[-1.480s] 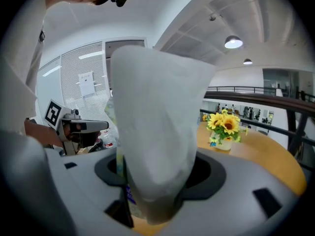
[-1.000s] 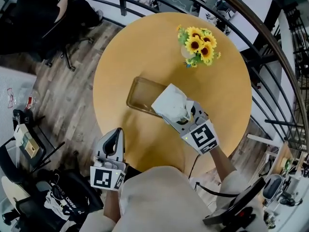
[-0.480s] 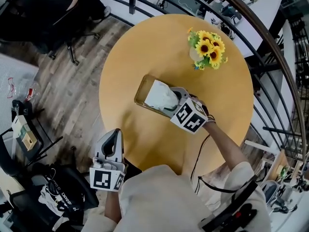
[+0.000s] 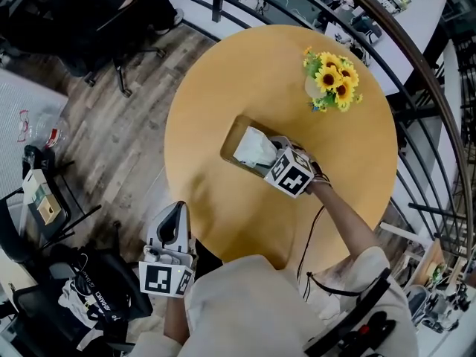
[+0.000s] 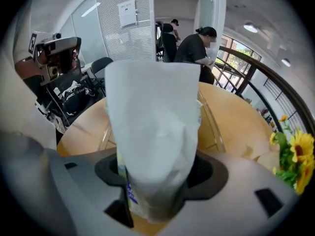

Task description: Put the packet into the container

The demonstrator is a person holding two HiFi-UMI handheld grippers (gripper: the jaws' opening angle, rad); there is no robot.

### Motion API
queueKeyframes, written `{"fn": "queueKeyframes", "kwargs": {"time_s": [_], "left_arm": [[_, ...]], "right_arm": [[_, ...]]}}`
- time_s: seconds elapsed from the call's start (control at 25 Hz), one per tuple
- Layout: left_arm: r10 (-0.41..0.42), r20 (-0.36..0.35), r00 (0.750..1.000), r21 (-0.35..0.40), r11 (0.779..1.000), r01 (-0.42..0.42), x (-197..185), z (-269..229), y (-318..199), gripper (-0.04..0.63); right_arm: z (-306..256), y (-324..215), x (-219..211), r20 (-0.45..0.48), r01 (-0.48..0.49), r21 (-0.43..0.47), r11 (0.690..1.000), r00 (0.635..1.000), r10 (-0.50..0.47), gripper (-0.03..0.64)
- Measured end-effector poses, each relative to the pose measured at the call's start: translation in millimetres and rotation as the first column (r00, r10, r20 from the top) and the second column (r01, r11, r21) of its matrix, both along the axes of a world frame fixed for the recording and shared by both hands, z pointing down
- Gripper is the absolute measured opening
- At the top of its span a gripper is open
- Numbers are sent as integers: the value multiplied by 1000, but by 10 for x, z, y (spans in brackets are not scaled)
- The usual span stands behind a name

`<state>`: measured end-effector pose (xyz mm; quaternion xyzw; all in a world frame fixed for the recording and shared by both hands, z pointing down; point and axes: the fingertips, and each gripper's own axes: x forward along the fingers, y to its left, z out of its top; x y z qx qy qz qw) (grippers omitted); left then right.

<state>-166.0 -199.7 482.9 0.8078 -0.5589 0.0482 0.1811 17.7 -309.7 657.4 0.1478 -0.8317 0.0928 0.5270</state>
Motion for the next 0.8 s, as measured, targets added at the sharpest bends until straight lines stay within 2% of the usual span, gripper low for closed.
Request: {"fn": "queueKeyframes", "kwargs": {"time_s": [0.36, 0.52, 0.8], "left_arm": [[-15, 5, 1000, -1, 1000, 15, -59, -23, 11, 5], [-15, 6, 1000, 0, 1000, 15, -95, -27, 7, 5], [-12, 7, 1000, 3, 1000, 12, -92, -39, 22, 5]], "right_arm": [[169, 7, 2, -99, 25, -65, 998, 995, -32, 299], [175, -1, -35, -111, 54, -49, 997, 992, -59, 349], [101, -10, -30, -96, 57, -30, 998, 994, -59, 355]]}}
